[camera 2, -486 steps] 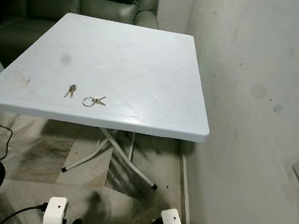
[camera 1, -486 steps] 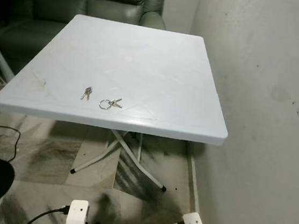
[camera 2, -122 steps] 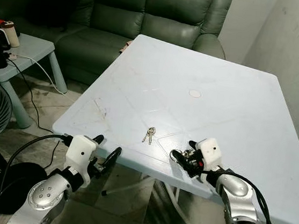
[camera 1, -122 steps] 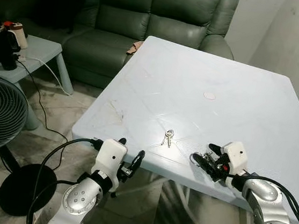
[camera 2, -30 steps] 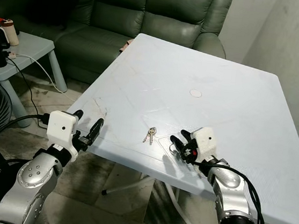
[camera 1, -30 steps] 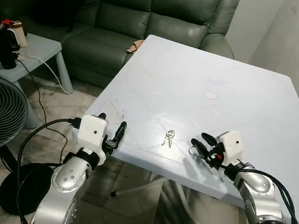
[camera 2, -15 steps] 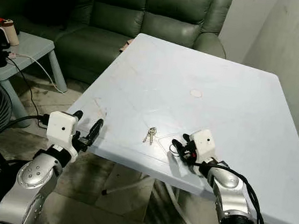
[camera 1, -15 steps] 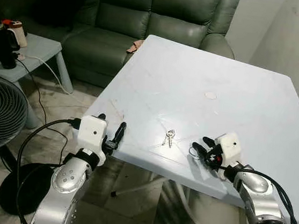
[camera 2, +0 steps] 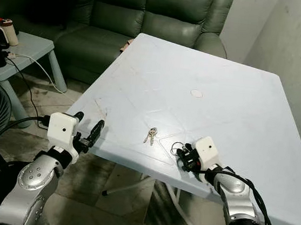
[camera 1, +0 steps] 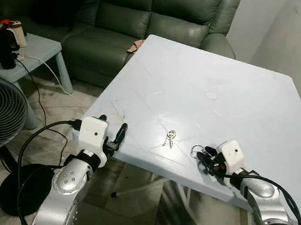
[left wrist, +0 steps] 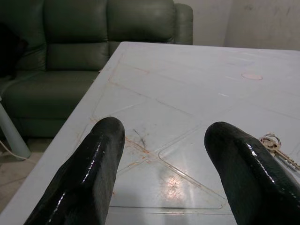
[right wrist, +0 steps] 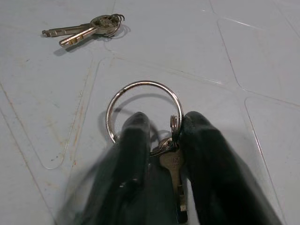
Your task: Hang keys on a hook
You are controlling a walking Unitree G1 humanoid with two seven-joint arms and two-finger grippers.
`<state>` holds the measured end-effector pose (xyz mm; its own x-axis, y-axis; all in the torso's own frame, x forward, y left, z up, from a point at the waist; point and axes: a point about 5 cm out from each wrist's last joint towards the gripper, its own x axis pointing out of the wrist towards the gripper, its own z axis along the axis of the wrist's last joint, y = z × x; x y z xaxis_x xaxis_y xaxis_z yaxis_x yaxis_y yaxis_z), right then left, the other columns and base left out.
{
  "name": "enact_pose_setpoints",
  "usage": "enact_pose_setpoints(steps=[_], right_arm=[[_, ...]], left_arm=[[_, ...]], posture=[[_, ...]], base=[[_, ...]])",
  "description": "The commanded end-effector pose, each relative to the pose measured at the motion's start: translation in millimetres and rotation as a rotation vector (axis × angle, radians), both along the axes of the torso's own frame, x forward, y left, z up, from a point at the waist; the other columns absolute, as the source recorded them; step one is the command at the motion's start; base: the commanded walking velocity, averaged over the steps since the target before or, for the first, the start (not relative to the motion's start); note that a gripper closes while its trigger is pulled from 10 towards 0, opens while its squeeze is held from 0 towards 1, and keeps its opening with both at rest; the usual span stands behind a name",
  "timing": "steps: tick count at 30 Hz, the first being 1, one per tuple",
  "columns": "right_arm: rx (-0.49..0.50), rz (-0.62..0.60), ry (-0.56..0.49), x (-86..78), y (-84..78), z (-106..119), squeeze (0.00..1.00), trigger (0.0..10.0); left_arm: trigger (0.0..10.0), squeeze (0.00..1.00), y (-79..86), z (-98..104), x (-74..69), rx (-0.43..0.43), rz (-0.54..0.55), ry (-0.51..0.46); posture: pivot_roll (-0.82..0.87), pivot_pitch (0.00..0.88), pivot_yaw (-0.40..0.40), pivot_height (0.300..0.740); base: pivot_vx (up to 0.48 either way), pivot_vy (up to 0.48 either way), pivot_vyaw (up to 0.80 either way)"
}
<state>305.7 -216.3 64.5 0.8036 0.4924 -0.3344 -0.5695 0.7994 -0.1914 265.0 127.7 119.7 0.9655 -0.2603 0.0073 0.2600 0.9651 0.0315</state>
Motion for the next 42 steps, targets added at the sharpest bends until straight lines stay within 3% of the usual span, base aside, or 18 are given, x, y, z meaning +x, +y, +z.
enact_pose_setpoints(steps=[1, 20, 26, 28, 30, 37, 38, 39, 42], right_arm=[[-0.009, 0.001, -0.006, 1.0, -3.3, 1.6, 0.00, 0.0], [0.005, -0.002, -0.023, 5.0, 1.5, 3.4, 0.00, 0.0], [0.244, -0.065, -0.090, 17.9, 9.6, 24.7, 0.00, 0.0], [0.281, -0.073, -0.101, 20.1, 11.2, 28.6, 0.00, 0.0], [0.271, -0.075, -0.149, 22.8, 13.6, 34.8, 0.00, 0.0], [0.257, -0.106, -0.161, 26.6, 12.1, 38.2, 0.00, 0.0], [0.248, -0.117, -0.164, 27.6, 11.3, 38.8, 0.00, 1.6], [0.222, -0.140, -0.176, 29.4, 10.3, 40.1, 0.00, 9.5], [0.151, -0.143, -0.200, 31.4, 11.7, 40.8, 0.00, 10.0]], left_arm=[[10.0, 0.00, -1.5, 2.1, 0.7, 0.003, -0.001, -0.005], [10.0, 0.00, -2.5, 3.0, 1.5, 0.003, -0.002, -0.010], [10.0, 0.00, -2.4, 3.5, 3.4, 0.005, 0.006, -0.015], [10.0, 0.00, -2.3, 3.7, 3.9, 0.005, 0.008, -0.016], [10.0, 0.00, -2.0, 4.0, 4.6, 0.008, 0.010, -0.017], [10.0, 0.00, -2.1, 4.6, 5.8, 0.007, 0.014, -0.020], [10.0, 0.00, -1.8, 4.7, 6.0, 0.007, 0.016, -0.021], [10.0, 0.00, -1.4, 4.9, 6.4, 0.007, 0.019, -0.021], [10.0, 0.00, -1.1, 4.9, 6.8, 0.007, 0.023, -0.022]], posture=[[-0.10, 0.008, -0.062, 0.740], [-0.09, 0.000, -0.064, 0.740], [-0.09, 0.000, -0.070, 0.740], [-0.09, 0.000, -0.070, 0.740], [-0.09, 0.000, -0.071, 0.740], [-0.09, 0.000, -0.076, 0.740], [-0.09, 0.000, -0.076, 0.740], [-0.09, 0.000, -0.077, 0.740], [-0.09, 0.000, -0.078, 0.740]], base=[[0.000, 0.000, 0.00], [0.000, 0.000, 0.00], [0.000, 0.000, 0.00], [0.000, 0.000, 0.00], [0.000, 0.000, 0.00], [0.000, 0.000, 0.00], [0.000, 0.000, 0.00], [0.000, 0.000, 0.00], [0.000, 0.000, 0.00]])
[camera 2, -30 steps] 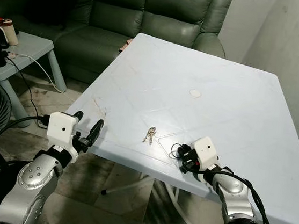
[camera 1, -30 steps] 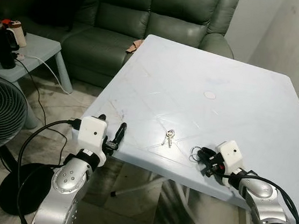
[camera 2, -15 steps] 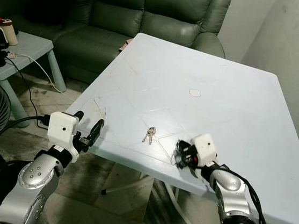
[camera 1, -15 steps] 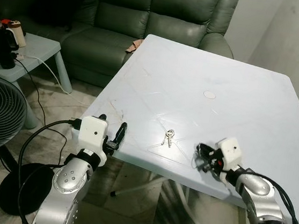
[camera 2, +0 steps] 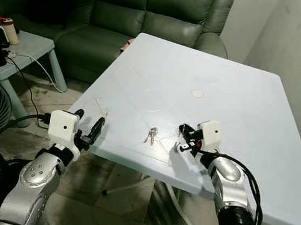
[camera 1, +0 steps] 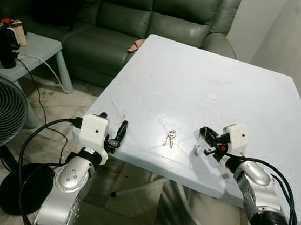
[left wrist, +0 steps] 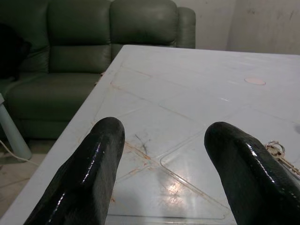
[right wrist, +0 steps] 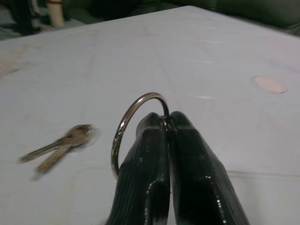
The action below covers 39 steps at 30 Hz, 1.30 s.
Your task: Hang keys on a hook
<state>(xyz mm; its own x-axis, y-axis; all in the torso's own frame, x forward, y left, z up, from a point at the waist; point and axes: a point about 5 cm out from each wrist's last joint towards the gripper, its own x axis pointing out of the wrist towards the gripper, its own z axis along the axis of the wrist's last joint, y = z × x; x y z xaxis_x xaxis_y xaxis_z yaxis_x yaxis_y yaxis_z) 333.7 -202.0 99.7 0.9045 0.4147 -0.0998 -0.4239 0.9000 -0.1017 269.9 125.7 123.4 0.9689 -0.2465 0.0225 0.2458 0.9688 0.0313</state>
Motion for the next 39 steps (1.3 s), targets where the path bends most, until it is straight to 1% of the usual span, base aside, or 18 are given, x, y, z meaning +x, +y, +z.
enact_pose_setpoints(steps=[1, 5, 6, 8, 9, 12, 15, 18, 19, 24, 27, 28, 29, 30, 33, 34, 35, 39], right_arm=[[-0.087, -0.009, -0.047, 3.2, -2.1, 6.1, 0.00, 10.0], [-0.191, -0.056, -0.066, 5.8, -3.8, 5.4, 0.00, 10.0], [-0.302, -0.049, -0.098, 5.7, -3.2, 5.4, 0.00, 10.0], [-0.332, -0.029, -0.106, 4.6, -2.3, 4.7, 0.00, 10.0], [-0.381, 0.001, -0.101, 2.9, -1.6, 1.9, 0.00, 10.0], [-0.410, 0.013, -0.096, 2.2, -1.6, -0.3, 0.00, 10.0], [-0.565, 0.070, -0.121, -1.2, -2.3, -4.5, 0.00, 10.0], [-0.571, 0.066, -0.126, -0.9, -2.1, -5.0, 0.00, 10.0], [-0.721, 0.085, -0.159, -1.2, -3.2, -7.4, 0.00, 10.0], [-0.713, 0.096, -0.139, -3.2, 0.8, -13.7, 0.00, 10.0], [-0.694, 0.139, -0.123, -5.7, 3.2, -16.7, 0.00, 10.0], [-0.654, 0.141, -0.102, -5.6, 2.1, -16.6, 0.97, 10.0], [-0.646, 0.146, -0.102, -5.6, 1.9, -16.0, 1.00, 10.0], [-0.642, 0.150, -0.104, -5.6, 1.9, -15.5, 1.00, 10.0], [-0.696, 0.133, -0.115, -4.5, -0.2, -15.9, 1.00, 10.0], [-0.714, 0.135, -0.117, -4.1, -0.3, -16.3, 0.56, 10.0], [-0.716, 0.138, -0.112, -4.1, -0.4, -16.8, 0.00, 10.0], [-0.709, 0.139, -0.100, -4.2, -0.5, -17.9, 0.00, 10.0]], left_arm=[[10.0, 0.00, 0.9, 1.3, 1.9, 0.012, 0.010, -0.008], [10.0, 0.00, 1.1, 1.4, 2.6, 0.013, 0.012, -0.009], [10.0, 0.00, 1.3, 1.6, 2.9, 0.015, 0.012, -0.011], [10.0, 0.00, 1.5, 1.7, 3.0, 0.015, 0.013, -0.011], [10.0, 0.00, 1.9, 1.8, 2.9, 0.015, 0.013, -0.011], [10.0, 0.00, 2.1, 1.9, 2.8, 0.014, 0.013, -0.012], [10.0, 0.00, 2.8, 2.3, 3.0, 0.015, 0.016, -0.012], [10.0, 0.00, 2.8, 2.3, 3.0, 0.016, 0.016, -0.012], [10.0, 0.00, 3.6, 2.8, 3.6, 0.017, 0.021, -0.013], [10.0, 0.00, 4.4, 3.6, 4.1, 0.019, 0.028, -0.015], [10.0, 0.00, 5.7, 4.1, 4.0, 0.019, 0.031, -0.017], [10.0, 0.00, 5.9, 4.2, 4.2, 0.019, 0.032, -0.017], [10.0, 0.00, 6.0, 4.3, 4.2, 0.018, 0.033, -0.017], [10.0, 0.00, 6.1, 4.4, 4.3, 0.018, 0.033, -0.017], [10.0, 0.00, 6.3, 4.3, 4.5, 0.019, 0.034, -0.017], [10.0, 0.00, 6.1, 4.4, 4.8, 0.019, 0.034, -0.017], [10.0, 0.00, 6.1, 4.5, 4.9, 0.018, 0.034, -0.017], [10.0, 0.00, 6.3, 4.5, 5.0, 0.018, 0.035, -0.018]], posture=[[-0.09, 0.000, -0.078, 0.740], [-0.09, 0.000, -0.077, 0.740], [-0.09, 0.000, -0.077, 0.740], [-0.09, 0.000, -0.078, 0.740], [-0.09, 0.000, -0.077, 0.740], [-0.09, 0.000, -0.077, 0.740], [-0.09, 0.000, -0.078, 0.740], [-0.09, 0.000, -0.078, 0.740], [-0.08, 0.000, -0.076, 0.740], [-0.08, 0.000, -0.077, 0.740], [-0.08, 0.000, -0.075, 0.740], [-0.08, 0.000, -0.076, 0.740], [-0.08, 0.000, -0.076, 0.740], [-0.08, 0.000, -0.076, 0.740], [-0.08, 0.000, -0.076, 0.740], [-0.08, 0.000, -0.076, 0.740], [-0.08, 0.000, -0.076, 0.740], [-0.08, 0.000, -0.076, 0.740]], base=[[0.000, 0.000, 0.00], [0.000, 0.000, 0.00], [0.000, 0.000, 0.00], [0.000, 0.000, 0.00], [0.000, 0.000, 0.00], [0.000, 0.000, 0.00], [0.000, 0.000, 0.00], [0.000, 0.000, 0.00], [0.000, 0.000, 0.00], [0.000, 0.000, 0.00], [0.000, 0.000, 0.00], [0.000, 0.000, 0.00], [0.000, 0.000, 0.00], [0.000, 0.000, 0.00], [0.000, 0.000, 0.00], [0.000, 0.000, 0.00], [0.000, 0.000, 0.00], [0.000, 0.000, 0.00]])
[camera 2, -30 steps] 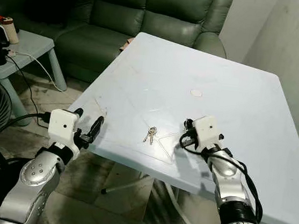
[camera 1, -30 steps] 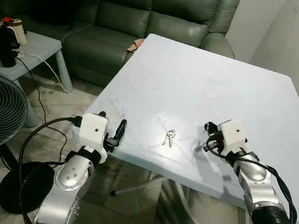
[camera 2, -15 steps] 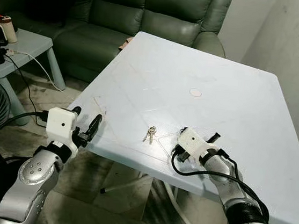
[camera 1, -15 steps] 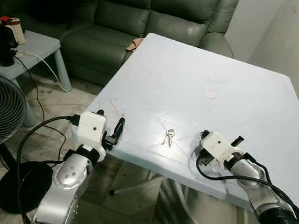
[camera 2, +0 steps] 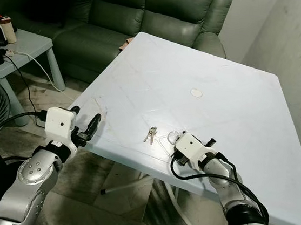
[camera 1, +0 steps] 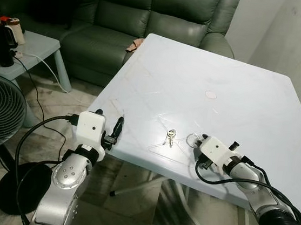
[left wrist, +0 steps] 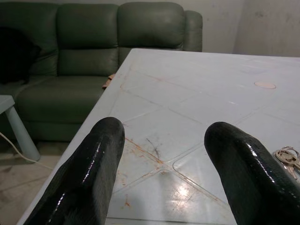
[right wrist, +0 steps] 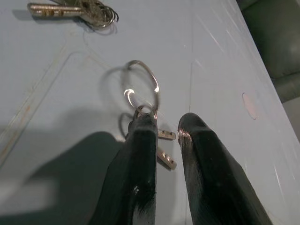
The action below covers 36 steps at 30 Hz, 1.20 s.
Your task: Hang keys on a hook
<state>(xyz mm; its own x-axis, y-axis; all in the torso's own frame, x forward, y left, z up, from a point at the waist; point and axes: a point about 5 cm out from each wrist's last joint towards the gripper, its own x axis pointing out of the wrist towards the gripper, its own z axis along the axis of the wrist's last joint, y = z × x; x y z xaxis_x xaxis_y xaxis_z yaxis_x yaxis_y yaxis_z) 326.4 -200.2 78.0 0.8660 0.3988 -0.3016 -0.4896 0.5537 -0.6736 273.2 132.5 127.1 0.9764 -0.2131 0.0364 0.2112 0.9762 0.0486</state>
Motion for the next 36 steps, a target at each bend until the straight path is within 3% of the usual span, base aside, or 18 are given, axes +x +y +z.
enact_pose_setpoints(steps=[1, 10, 16, 17, 19, 22, 36], right_arm=[[-0.013, -0.001, -0.002, 3.2, -2.2, 3.9, 0.00, 10.0], [0.072, -0.016, 0.014, 4.6, 1.5, 4.5, 0.00, 10.0], [0.075, -0.015, 0.016, 4.6, 1.7, 4.4, 0.00, 10.0], [0.229, -0.066, 0.069, 9.1, 6.3, 7.7, 0.00, 10.0], [0.331, -0.092, 0.103, 12.4, 10.0, 10.5, 0.00, 10.0], [0.373, -0.110, 0.106, 15.1, 12.1, 13.4, 0.00, 10.0], [0.375, -0.146, 0.135, 18.3, 11.6, 13.9, 0.00, 10.0]], left_arm=[[10.0, 0.00, -0.3, 0.8, 1.7, 0.004, 0.001, 0.000], [10.0, 0.00, 0.0, 0.6, 1.1, 0.002, 0.001, 0.001], [10.0, 0.00, 0.0, 0.6, 1.1, 0.002, 0.001, 0.001], [10.0, 0.00, 0.6, 1.2, 1.0, 0.004, 0.002, -0.001], [10.0, 0.00, 0.8, 1.3, 1.0, 0.005, 0.002, -0.001], [10.0, 0.00, 0.6, 1.4, 0.8, 0.005, 0.002, -0.001], [10.0, 0.00, -0.3, -0.1, -1.7, -0.001, 0.006, 0.005]], posture=[[-0.08, 0.000, -0.076, 0.740], [-0.08, 0.000, -0.076, 0.740], [-0.08, 0.000, -0.076, 0.740], [-0.08, 0.000, -0.075, 0.740], [-0.08, 0.000, -0.075, 0.740], [-0.08, 0.000, -0.076, 0.740], [-0.07, 0.006, -0.084, 0.740]], base=[[0.000, 0.000, 0.00], [0.000, 0.000, 0.00], [0.000, 0.000, 0.00], [0.000, 0.000, 0.00], [0.000, 0.000, 0.00], [0.000, 0.000, 0.00], [0.000, 0.000, 0.00]])
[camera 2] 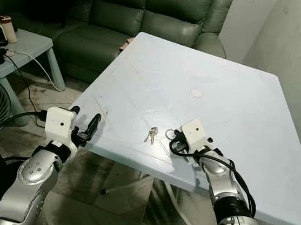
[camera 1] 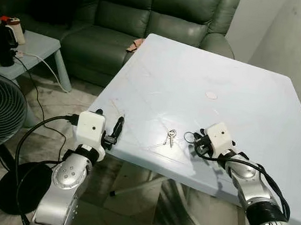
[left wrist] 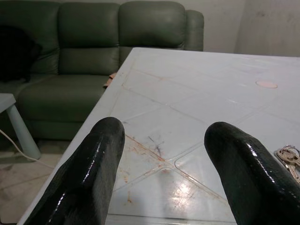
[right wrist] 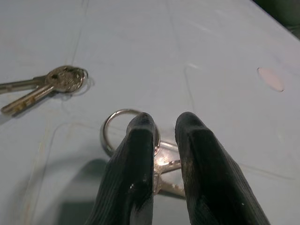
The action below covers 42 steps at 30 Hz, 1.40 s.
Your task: Hang keys on a hook
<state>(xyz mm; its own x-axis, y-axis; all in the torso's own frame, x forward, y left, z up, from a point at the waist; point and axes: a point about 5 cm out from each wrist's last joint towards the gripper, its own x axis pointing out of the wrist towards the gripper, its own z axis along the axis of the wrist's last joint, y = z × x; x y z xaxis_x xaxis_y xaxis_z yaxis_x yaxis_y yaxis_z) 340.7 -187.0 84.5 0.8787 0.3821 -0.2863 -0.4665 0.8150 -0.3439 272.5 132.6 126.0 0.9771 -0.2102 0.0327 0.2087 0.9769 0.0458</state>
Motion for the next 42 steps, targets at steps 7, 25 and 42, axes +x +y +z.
enact_pose_setpoints(steps=[7, 25, 42], right_arm=[[0.049, -0.002, -0.004, 2.8, -3.2, 8.6, 1.00, 10.0], [-0.010, 0.013, 0.086, -0.3, 1.5, -2.3, 0.00, 10.0], [-0.051, 0.016, 0.094, -2.7, -0.8, -4.5, 0.00, 1.7]], left_arm=[[10.0, 0.00, -0.8, 0.6, -2.5, -0.001, 0.006, 0.002], [10.0, 0.00, -2.4, -0.4, -4.2, -0.001, 0.000, 0.008], [10.0, 0.00, -3.5, -0.3, -3.8, -0.006, 0.003, 0.008]], posture=[[-0.07, 0.009, -0.085, 0.740], [-0.07, 0.010, -0.084, 0.740], [-0.07, 0.010, -0.089, 0.740]], base=[[0.000, 0.000, 0.00], [0.000, 0.000, 0.00], [0.000, 0.000, 0.00]])
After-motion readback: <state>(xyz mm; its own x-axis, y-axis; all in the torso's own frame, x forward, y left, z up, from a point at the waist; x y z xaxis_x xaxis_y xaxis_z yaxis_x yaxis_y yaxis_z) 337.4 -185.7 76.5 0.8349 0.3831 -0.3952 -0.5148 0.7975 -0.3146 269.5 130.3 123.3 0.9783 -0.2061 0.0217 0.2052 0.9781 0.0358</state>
